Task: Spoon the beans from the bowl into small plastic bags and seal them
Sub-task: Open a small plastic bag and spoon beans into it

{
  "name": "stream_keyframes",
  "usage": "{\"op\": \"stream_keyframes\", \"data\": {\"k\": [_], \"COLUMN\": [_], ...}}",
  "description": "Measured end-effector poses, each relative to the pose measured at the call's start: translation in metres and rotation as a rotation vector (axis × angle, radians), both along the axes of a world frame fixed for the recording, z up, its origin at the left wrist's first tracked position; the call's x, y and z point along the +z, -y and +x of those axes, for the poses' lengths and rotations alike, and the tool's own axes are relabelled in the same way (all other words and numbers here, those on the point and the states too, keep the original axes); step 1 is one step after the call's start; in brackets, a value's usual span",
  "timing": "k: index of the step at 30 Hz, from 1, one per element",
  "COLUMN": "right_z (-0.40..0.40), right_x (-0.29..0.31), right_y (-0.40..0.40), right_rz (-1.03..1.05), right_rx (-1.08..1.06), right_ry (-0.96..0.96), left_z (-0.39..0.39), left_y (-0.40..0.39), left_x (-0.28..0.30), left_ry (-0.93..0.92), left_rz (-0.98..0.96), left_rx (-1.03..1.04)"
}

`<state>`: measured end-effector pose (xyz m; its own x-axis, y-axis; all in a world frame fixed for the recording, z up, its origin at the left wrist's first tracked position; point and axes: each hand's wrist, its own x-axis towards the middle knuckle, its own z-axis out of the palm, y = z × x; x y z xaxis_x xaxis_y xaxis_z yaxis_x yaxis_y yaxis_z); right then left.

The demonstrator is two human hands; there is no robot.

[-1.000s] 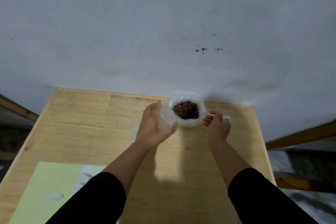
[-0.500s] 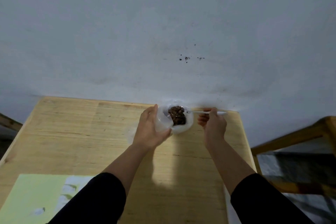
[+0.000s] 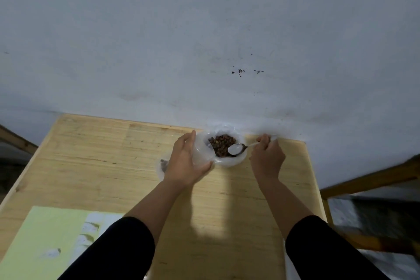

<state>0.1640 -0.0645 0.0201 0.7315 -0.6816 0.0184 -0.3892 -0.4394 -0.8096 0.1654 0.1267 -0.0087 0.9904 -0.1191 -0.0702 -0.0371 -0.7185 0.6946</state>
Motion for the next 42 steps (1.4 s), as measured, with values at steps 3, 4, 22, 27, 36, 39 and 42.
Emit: {"op": "stream_keyframes", "data": {"k": [3,4,22,27,36,39,42], "right_z": [0.003,0.004,-0.003,0.002,0.004,0.007,0.009], "right_x": [-0.017,-0.021,0.017,0.024,-0.019,-0.027,-0.029], "right_y": [-0.011,-0.012,-0.016,-0.019,-0.018,-0.023,-0.019], "right_rz": [0.219,0.324,0.457,0.255,0.240,0.512,0.806], "right_rx": [0.006,-0.021,0.233,0.115,-0.016,-0.107,-0.240], "right_ry": [-0.015,-0.031,0.215,0.234,-0.024,-0.058,-0.019], "left_z": [-0.003,-0.004,0.000,0.001,0.000,-0.002,-0.002], "left_y": [-0.003,-0.003,0.006,0.004,-0.003,-0.001,0.000], "left_x": [-0.001,-0.001,0.002,0.002,-0.001,-0.002,-0.001], "left_ry": [-0.014,-0.021,-0.019,-0.007,-0.027,-0.046,-0.048], "left_rz": [0.002,-0.007,-0.035,-0.026,0.003,-0.028,-0.042], "left_rx": [0.014,0.020,-0.028,-0.028,-0.015,-0.019,-0.023]}}
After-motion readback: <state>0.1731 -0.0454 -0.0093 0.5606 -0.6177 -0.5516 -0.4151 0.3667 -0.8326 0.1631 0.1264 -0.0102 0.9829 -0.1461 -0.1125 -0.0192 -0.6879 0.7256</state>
